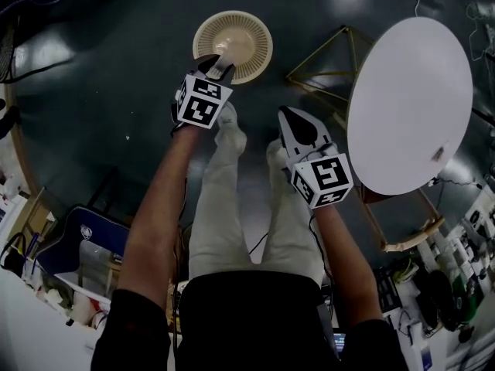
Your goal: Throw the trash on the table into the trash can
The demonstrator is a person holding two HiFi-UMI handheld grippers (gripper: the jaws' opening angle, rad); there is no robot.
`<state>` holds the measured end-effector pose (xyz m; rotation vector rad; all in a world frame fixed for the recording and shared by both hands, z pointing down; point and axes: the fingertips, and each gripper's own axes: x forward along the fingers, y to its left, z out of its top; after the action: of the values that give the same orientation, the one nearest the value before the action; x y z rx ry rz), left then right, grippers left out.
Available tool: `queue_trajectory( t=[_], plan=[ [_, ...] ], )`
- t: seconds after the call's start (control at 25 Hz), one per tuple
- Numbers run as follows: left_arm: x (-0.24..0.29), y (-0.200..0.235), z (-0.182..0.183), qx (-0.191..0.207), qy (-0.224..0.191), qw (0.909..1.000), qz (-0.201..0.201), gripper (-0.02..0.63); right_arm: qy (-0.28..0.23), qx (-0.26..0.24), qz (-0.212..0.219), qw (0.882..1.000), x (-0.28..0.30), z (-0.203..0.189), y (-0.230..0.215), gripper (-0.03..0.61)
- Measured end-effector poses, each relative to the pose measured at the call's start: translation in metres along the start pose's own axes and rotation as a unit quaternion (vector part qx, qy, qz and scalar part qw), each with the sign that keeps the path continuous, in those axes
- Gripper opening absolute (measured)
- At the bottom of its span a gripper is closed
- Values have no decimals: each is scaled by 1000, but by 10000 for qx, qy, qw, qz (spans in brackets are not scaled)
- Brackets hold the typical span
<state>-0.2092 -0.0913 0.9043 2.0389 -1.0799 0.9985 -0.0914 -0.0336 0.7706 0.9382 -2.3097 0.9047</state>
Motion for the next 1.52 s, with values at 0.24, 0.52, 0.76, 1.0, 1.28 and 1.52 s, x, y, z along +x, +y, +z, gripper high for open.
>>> queue_trajectory(
  t=[0.24, 0.52, 0.76, 1.0, 1.28, 1.52],
  plan=[
    [18, 15, -12, -36, 6, 10000, -6, 198, 3, 32, -72, 10000, 19, -4, -10, 15],
    [26, 17, -12, -15, 11, 10000, -52, 201, 9, 38, -107, 9999, 26, -3, -16, 15],
    [5, 16, 3, 5, -55, 10000, -62, 198, -22, 12, -149, 9999, 15, 9, -6, 15],
    [-37, 4, 19, -47, -31, 10000, 14, 127, -134, -84, -146, 9998, -12, 39, 6, 15],
    [-103, -13, 57, 80, -415, 9990, 127, 54, -304, -246, -75, 9992, -52, 76, 33, 15],
    [-158, -41, 90, 212, -690, 9973, 143, 21, -500, -420, -94, 9978, -94, 105, 44, 15]
  ],
)
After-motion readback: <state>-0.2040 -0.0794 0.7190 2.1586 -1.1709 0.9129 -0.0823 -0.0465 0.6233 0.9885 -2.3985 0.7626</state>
